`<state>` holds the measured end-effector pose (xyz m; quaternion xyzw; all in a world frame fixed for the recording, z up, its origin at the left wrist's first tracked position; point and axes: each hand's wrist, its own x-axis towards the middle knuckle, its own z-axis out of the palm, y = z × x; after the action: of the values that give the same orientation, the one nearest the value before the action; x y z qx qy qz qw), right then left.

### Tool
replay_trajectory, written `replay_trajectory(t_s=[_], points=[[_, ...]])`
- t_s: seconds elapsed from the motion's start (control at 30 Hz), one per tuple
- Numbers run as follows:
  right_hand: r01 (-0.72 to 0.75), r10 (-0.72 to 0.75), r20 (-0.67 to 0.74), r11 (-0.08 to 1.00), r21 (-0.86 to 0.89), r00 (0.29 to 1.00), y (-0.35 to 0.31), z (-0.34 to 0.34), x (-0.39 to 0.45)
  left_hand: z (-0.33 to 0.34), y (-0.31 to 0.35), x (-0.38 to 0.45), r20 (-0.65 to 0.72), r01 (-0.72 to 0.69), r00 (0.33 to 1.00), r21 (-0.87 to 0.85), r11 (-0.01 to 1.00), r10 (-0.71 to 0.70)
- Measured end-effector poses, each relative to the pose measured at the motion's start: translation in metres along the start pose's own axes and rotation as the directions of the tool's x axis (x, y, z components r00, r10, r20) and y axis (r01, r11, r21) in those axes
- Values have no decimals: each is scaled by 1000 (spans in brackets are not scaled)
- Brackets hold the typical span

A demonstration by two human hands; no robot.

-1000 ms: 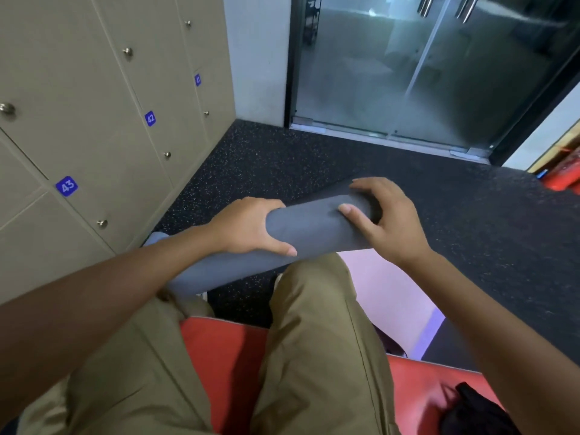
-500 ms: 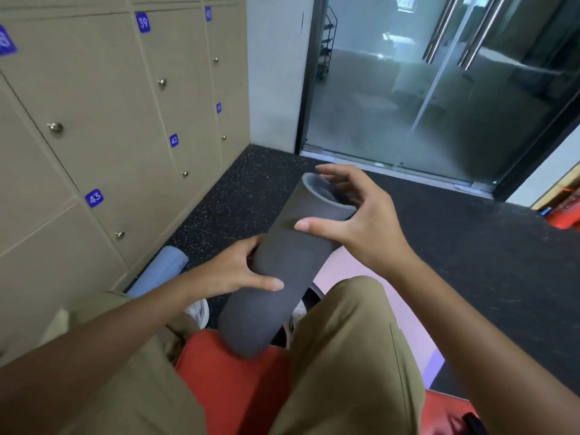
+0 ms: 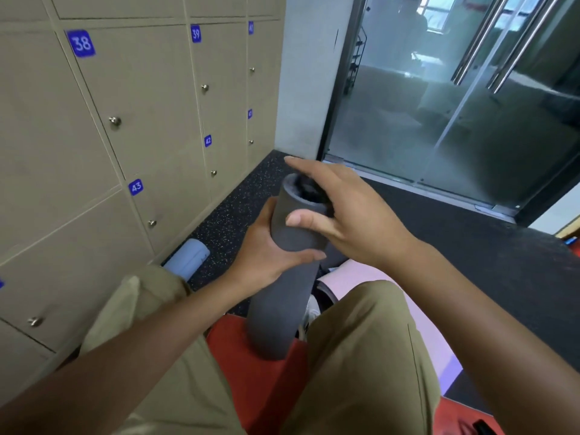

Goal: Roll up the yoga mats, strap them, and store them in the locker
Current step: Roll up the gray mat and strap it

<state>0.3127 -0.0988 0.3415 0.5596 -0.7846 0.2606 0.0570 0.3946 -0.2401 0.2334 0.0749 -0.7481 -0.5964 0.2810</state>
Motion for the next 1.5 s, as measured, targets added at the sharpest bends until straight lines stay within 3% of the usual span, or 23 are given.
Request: replay_trajectory(t_s=[0.1,0.2,0.37,0.63,0.8,1.0,1.2,1.37,1.5], points=[[83,-75,67,990,-111,995,-6,-3,9,6,-1,2,-2,-5,1000,22,1000,5],[76,-53,132,982,-174,990,-2,0,15,6,-6,6,17,-12,1000,15,1000,12],[142,-118,153,977,-160,981,16,21,17,-1,-22,7,84,2,997,-21,1000,0],[179,-155,170,974,-139,973,42,31,40,-1,-36,20,73,28,997,-4,1000,-27],[130,-118,113,985,-113,987,54,31,34,10,-45,16,56,46,997,-3,999,-46],[-27,30,67,998,-53,997,81,9,1,42,-40,30,134,38,990,54,998,-45],[-190,210,153,973,-131,966,109,-32,-67,82,-37,38,379,-54,924,254,966,-48],[-368,405,221,910,-192,887,131,-59,-146,113,-23,40,593,-301,800,527,795,-90],[-532,572,258,820,-213,779,138,-69,-218,133,-11,38,699,-460,707,573,678,-111]])
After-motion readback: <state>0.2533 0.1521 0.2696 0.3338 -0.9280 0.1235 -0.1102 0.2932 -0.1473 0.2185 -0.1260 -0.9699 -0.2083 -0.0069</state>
